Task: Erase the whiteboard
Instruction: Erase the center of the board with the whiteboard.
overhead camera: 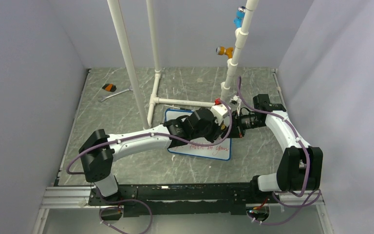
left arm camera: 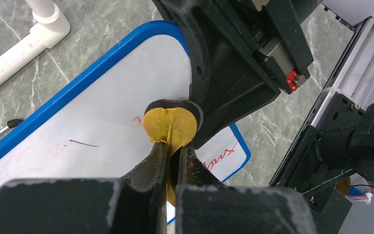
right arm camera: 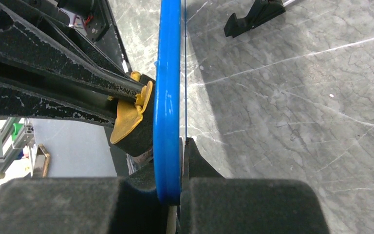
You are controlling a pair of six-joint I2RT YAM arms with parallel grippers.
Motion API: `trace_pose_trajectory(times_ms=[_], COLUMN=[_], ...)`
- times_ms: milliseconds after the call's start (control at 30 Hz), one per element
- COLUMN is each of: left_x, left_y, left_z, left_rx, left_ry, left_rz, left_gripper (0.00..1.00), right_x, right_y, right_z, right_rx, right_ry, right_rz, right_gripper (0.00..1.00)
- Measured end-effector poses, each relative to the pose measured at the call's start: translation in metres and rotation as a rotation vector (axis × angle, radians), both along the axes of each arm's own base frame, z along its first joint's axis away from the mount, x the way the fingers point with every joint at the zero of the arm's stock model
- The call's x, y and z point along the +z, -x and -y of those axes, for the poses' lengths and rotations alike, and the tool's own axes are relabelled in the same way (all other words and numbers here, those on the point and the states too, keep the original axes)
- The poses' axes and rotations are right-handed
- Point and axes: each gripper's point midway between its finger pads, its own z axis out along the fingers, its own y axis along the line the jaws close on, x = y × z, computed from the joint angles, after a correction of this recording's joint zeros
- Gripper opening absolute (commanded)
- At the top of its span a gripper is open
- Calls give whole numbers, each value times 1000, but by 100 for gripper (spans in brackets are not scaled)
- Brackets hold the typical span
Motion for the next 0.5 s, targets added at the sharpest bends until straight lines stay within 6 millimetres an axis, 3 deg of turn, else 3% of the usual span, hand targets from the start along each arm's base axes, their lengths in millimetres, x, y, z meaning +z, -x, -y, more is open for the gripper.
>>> trace_pose_trajectory(times_ms=[133, 367, 500], left_x=[2, 21, 23], left_y=[-6, -38, -42], left_z=[-6, -41, -46], left_rx=[10, 106, 116], left_ry=[13, 56, 65], left_rz=[-16, -10, -8], left_gripper=[0, 0, 0], right_x=[0, 0, 1], right_y=[-1, -3, -2], right_z=[0, -1, -1], right_rx=[0, -1, -5], right_ry=[1, -2, -4], right_rz=[4, 11, 4], right_gripper=[0, 0, 0])
